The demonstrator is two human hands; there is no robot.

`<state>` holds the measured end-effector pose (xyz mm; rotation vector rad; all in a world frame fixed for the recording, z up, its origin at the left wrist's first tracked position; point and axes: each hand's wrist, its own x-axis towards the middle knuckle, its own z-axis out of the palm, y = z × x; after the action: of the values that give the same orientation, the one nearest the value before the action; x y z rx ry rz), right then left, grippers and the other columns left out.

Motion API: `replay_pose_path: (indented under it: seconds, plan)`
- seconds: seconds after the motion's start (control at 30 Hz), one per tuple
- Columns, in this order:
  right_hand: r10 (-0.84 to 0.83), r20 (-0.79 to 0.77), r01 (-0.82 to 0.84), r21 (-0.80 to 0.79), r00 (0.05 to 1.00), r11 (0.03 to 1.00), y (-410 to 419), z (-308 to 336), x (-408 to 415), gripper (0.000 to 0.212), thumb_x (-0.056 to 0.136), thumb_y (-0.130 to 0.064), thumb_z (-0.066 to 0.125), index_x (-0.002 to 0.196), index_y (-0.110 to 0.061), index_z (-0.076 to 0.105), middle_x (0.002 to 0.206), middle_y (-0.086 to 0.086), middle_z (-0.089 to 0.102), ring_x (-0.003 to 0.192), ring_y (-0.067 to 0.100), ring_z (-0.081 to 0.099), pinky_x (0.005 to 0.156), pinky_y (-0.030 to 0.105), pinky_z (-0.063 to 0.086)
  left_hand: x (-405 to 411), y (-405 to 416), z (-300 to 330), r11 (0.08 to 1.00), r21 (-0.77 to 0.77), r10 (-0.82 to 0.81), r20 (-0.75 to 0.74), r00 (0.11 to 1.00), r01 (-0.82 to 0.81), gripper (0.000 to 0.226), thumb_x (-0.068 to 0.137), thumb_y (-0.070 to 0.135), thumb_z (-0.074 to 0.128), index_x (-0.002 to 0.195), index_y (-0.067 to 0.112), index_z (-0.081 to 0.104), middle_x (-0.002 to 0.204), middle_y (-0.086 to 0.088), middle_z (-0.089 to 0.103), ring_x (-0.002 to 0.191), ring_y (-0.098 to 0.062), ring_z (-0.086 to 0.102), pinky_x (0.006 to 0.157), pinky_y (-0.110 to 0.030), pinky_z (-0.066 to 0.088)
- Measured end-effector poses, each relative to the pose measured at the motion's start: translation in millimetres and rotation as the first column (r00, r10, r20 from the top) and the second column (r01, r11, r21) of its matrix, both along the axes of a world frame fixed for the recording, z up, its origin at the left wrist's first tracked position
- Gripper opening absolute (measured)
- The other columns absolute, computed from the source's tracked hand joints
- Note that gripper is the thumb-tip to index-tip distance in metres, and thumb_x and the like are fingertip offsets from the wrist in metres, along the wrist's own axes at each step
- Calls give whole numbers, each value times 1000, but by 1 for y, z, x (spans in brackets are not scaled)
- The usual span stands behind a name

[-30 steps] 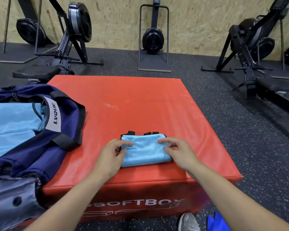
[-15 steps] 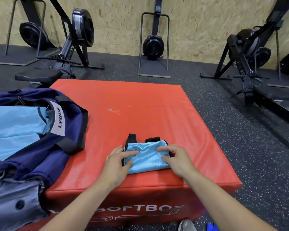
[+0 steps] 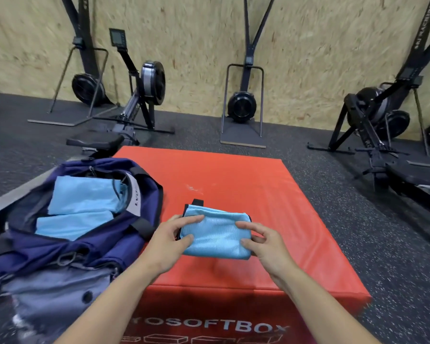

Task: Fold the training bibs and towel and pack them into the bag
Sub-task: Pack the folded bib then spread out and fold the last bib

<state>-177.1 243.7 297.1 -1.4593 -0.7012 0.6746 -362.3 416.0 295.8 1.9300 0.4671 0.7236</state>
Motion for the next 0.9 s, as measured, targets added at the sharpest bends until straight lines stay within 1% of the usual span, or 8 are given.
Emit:
replay_pose_path:
  seconds: [0.13, 0.3, 0.4, 0.47, 0.6, 0.73, 0.8, 0.9]
  plan:
    - [56, -70, -55, 11, 996, 998, 43, 9, -43, 43, 84, 15, 61, 108, -18, 75, 99, 14, 74, 80, 17, 67, 76, 35, 55, -51, 26, 28, 995, 58, 82, -53, 995, -79, 54, 72, 13, 57, 115, 43, 72, 99, 11, 62, 89, -4, 60, 81, -18, 44]
    - [193, -99, -191, 25, 976, 981, 124, 20, -107, 43, 85, 15, 60, 112, -17, 73, 84, 4, 72, 69, 10, 63, 64, 22, 52, -123, 82, 60, 935, 239, 301, -141, 943, -263, 55, 71, 9, 57, 112, 44, 70, 110, 10, 66, 99, -8, 61, 86, -19, 44]
    - [255, -131, -250, 53, 958, 967, 175, 30, -140, 44, 85, 16, 60, 113, -15, 73, 72, -4, 69, 57, 4, 60, 56, 17, 49, -159, 120, 76, 890, 265, 418, -151, 896, -370, 63, 75, -9, 58, 108, 44, 70, 114, 4, 66, 95, -24, 65, 77, -30, 51]
    - [290, -138, -286, 53, 947, 957, 210, 32, -155, 45, 84, 13, 61, 111, -20, 75, 70, -3, 67, 54, 7, 57, 58, 19, 49, -175, 141, 87, 858, 311, 465, -137, 874, -408, 66, 76, -12, 57, 104, 46, 68, 112, 2, 65, 88, -24, 64, 70, -25, 48]
    - [281, -55, -281, 17, 958, 960, 266, 28, -170, 48, 78, 1, 66, 104, -37, 77, 82, 4, 58, 70, 20, 47, 70, 36, 46, -188, 184, 86, 831, 319, 514, -132, 847, -455, 61, 77, -17, 55, 110, 32, 71, 107, 5, 63, 76, -27, 63, 59, -18, 45]
    - [240, 26, -238, -61, 971, 969, 285, 18, -165, 48, 80, 6, 61, 106, -31, 75, 79, -1, 57, 64, 12, 43, 63, 24, 41, -179, 209, 50, 868, 105, 496, -129, 859, -486, 65, 76, -20, 51, 105, 34, 73, 81, 5, 69, 47, -13, 40, 44, -22, 32]
    - [222, 123, -206, -129, 967, 970, 291, 8, -162, 49, 81, 6, 58, 106, -33, 73, 95, -3, 65, 65, 8, 49, 62, 20, 42, -175, 217, 28, 869, 16, 491, -152, 858, -495, 66, 76, -20, 50, 105, 34, 73, 60, 11, 62, 45, -10, 31, 42, -21, 27]
    - [247, 354, -171, -234, 902, 957, 293, -5, -160, 46, 86, 1, 56, 113, -34, 68, 120, -10, 61, 92, 6, 55, 81, 19, 42, -172, 218, -4, 882, -26, 463, -150, 874, -471, 65, 77, -20, 50, 105, 35, 72, 86, 11, 69, 45, -8, 33, 43, -20, 30]
